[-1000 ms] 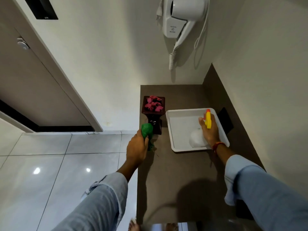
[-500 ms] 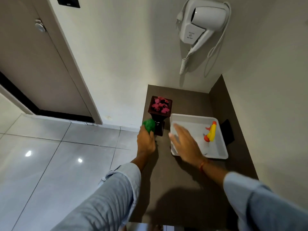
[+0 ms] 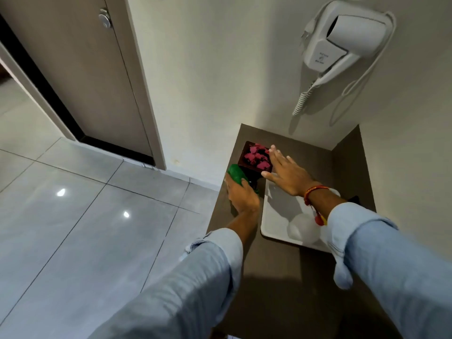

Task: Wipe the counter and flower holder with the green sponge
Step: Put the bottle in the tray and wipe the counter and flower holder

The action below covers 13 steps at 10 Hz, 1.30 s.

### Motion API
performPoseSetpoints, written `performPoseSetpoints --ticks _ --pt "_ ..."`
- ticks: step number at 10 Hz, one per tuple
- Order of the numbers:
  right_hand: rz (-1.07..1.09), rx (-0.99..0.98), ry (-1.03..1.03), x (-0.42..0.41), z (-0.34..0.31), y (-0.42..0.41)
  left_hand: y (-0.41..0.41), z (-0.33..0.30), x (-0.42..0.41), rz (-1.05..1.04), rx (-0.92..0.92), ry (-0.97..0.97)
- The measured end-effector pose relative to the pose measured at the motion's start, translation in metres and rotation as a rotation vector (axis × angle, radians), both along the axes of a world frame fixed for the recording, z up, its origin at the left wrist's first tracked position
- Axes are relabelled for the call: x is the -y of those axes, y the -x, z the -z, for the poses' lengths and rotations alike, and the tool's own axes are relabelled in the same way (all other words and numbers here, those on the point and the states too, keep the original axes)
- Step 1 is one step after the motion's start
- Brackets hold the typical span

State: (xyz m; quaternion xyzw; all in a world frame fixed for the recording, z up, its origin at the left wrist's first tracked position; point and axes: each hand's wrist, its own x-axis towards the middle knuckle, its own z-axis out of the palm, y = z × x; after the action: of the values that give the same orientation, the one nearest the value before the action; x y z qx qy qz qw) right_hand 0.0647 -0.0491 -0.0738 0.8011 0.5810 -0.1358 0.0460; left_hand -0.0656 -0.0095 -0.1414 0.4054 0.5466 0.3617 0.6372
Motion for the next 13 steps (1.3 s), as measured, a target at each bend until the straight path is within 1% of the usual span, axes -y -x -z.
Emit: performPoseSetpoints --ticks 1,2,3,4,5,6,7,8,9,10,11,12,13 --pt "-0.014 -0.015 -0.009 0.0 0.0 -0.003 -0.008 -0.008 0.01 0.016 0.062 0.016" --pt "0.001 -0.032 -0.031 0.001 0.003 -0.002 -0.012 -0.002 0.015 0.097 -0.153 -0.027" --pt "0.019 -0.029 -0.05 -0.001 0.007 0.0 -0.015 0.001 0.024 0.218 -0.277 -0.175" --pt "0.039 -0.056 -0.062 -0.004 0.009 0.0 -0.015 -0.001 0.036 0.266 -0.277 -0.313" --pt "0.047 -0.059 -0.06 -0.004 0.009 -0.002 -0.001 0.0 0.036 0.359 -0.359 -0.411" --pt "0.034 -0.058 -0.071 -0.001 0.01 0.001 0.023 0.011 0.031 0.63 -0.494 -0.583" --pt "0.04 -0.071 -0.075 0.001 0.01 0.003 0.047 0.02 0.031 0.763 -0.572 -0.637" --pt "0.035 -0.065 -0.06 0.0 0.008 0.004 0.059 0.025 0.026 0.618 -0.621 -0.549" --pt "0.026 -0.064 -0.06 0.001 0.008 0.003 0.065 0.022 0.018 0.372 -0.622 -0.293" --pt "0.026 -0.074 -0.063 0.001 0.01 0.001 0.045 0.013 0.005 0.261 -0.531 -0.172" --pt "0.029 -0.075 -0.07 0.0 0.013 -0.001 0.016 0.005 -0.005 0.201 -0.408 -0.095" --pt "0.034 -0.073 -0.07 0.0 0.015 -0.001 -0.011 0.012 0.001 0.264 -0.381 -0.06" --pt "0.049 -0.083 -0.075 -0.001 0.017 -0.001 -0.016 0.022 0.012 0.348 -0.43 -0.098"
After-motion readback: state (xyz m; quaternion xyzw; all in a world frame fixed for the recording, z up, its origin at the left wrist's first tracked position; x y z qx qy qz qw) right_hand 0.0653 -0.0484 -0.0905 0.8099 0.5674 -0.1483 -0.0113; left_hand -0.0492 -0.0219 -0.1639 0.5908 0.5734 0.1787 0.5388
